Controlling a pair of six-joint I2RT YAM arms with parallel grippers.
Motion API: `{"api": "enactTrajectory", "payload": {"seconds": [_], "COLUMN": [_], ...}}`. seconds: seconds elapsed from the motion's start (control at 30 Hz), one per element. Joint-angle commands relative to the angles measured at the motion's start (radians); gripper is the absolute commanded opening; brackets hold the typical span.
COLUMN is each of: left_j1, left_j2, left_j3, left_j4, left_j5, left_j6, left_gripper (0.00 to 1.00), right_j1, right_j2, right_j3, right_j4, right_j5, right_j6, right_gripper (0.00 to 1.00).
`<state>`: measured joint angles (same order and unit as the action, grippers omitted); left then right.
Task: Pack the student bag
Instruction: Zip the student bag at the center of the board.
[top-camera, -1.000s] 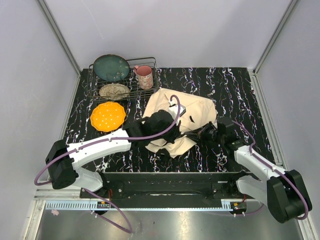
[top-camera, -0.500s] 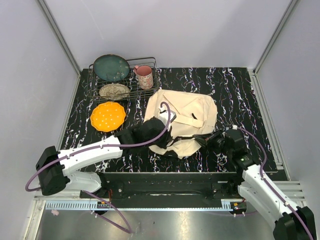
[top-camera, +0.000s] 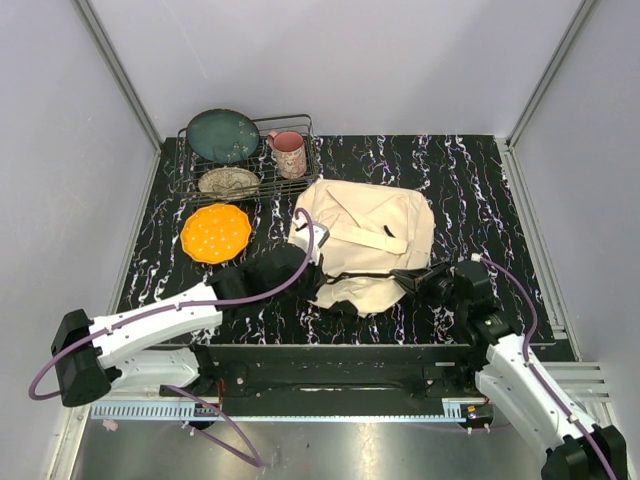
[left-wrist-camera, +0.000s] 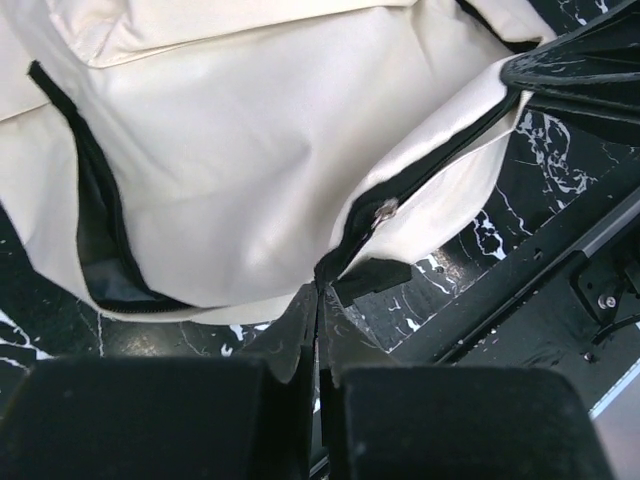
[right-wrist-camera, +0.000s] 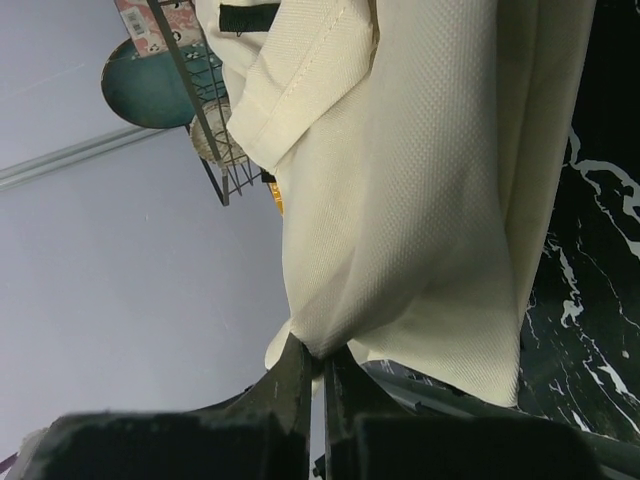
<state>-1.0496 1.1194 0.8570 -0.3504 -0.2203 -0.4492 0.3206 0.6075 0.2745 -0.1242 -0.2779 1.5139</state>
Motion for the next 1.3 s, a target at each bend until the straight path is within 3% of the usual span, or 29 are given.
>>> {"api": "enactTrajectory", "payload": {"seconds": [0.0, 0.37, 0.4, 0.47, 0.53, 0.6, 0.7, 0.83, 1.07, 1.2, 1.27], "left_j1": [0.040, 0.063, 0.063, 0.062, 0.059, 0.059, 0.063, 0.079, 0.082, 0.082, 0.082], "left_j2": [-0.073, -0.073, -0.066, -0.032, -0.007, -0.003, 0.008, 0.111, 0.407, 0.509, 0.520], "left_j3": [-0.029, -0.038, -0.018, 0.008, 0.039, 0.040, 0.072, 0.209, 0.471, 0.537, 0.537], "left_j4": [-0.117, -0.079, -0.067, -0.009, 0.031, 0.122, 0.180, 0.151, -0.072, -0.170, -0.196], "left_j5": [-0.136, -0.074, -0.056, 0.051, 0.140, 0.192, 0.246, 0.482, 0.740, 0.792, 0.788], "left_j6": [0.007, 0.041, 0.053, 0.085, 0.124, 0.186, 0.307, 0.443, 0.599, 0.630, 0.635], "left_gripper": [0.00, 0.00, 0.14, 0.58, 0.88, 0.99, 0.99, 0.99, 0.99, 0.84, 0.82], "right_j1": [-0.077, -0.132, -0.133, -0.132, -0.132, -0.132, -0.129, -0.132, -0.132, -0.132, -0.132], "right_j2": [-0.048, -0.065, -0.054, -0.034, -0.023, -0.014, 0.000, 0.017, 0.025, 0.023, 0.020], "right_j3": [0.000, 0.064, 0.078, 0.094, 0.110, 0.127, 0.146, 0.161, 0.175, 0.175, 0.175], "right_j4": [-0.083, -0.206, -0.204, -0.207, -0.207, -0.206, -0.206, -0.207, -0.206, -0.203, -0.204], "right_j5": [0.167, 0.160, 0.154, 0.143, 0.138, 0.131, 0.117, 0.097, 0.080, 0.077, 0.078], "right_j6": [-0.032, -0.164, -0.185, -0.210, -0.239, -0.265, -0.294, -0.325, -0.353, -0.353, -0.351], "right_gripper": [0.00, 0.00, 0.00, 0.00, 0.00, 0.00, 0.01, 0.03, 0.05, 0.06, 0.06]}}
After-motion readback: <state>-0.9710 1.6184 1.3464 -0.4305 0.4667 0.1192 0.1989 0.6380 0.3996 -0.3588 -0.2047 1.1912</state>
